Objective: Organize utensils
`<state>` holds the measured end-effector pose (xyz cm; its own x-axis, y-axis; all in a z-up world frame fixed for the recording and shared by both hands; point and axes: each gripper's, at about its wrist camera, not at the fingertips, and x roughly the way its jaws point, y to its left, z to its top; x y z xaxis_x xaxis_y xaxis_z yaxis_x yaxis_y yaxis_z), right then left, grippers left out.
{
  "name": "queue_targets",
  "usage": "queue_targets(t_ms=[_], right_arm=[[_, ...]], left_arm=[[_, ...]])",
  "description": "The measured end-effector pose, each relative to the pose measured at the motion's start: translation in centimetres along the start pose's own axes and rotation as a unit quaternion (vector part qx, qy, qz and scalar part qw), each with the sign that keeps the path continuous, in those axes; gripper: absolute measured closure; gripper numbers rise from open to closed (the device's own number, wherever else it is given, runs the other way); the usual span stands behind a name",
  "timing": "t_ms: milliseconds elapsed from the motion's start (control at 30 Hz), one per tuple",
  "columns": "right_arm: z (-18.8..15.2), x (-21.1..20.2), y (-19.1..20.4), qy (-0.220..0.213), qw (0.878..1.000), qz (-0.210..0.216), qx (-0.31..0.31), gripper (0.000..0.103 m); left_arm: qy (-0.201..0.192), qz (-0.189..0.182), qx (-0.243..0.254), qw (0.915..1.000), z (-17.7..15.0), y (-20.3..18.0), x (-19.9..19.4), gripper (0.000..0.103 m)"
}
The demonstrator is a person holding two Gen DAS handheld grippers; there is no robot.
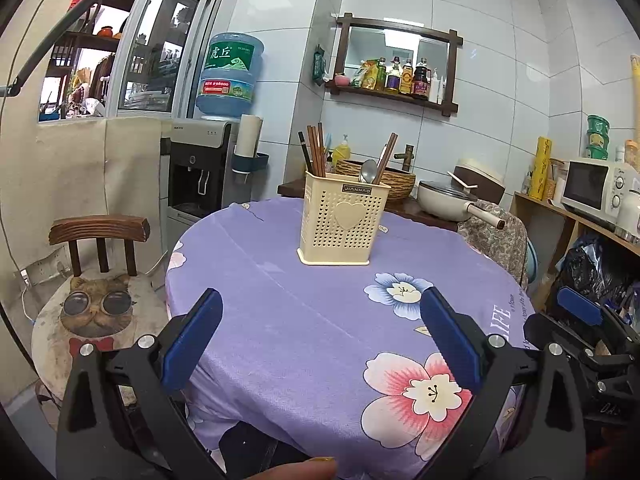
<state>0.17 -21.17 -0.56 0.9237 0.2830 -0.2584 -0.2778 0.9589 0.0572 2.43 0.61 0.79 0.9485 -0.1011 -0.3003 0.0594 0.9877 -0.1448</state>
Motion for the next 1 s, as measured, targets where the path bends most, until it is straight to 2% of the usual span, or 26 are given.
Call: queue_targets(t_ms=[1000], right_arm=[[-0.06, 0.02, 0.23, 0.006, 1.0, 0.006, 0.001, 0.006]], left_arm=[[0.001, -0.003, 0.005, 1.0, 0.15, 0.37, -0.24, 0.006]])
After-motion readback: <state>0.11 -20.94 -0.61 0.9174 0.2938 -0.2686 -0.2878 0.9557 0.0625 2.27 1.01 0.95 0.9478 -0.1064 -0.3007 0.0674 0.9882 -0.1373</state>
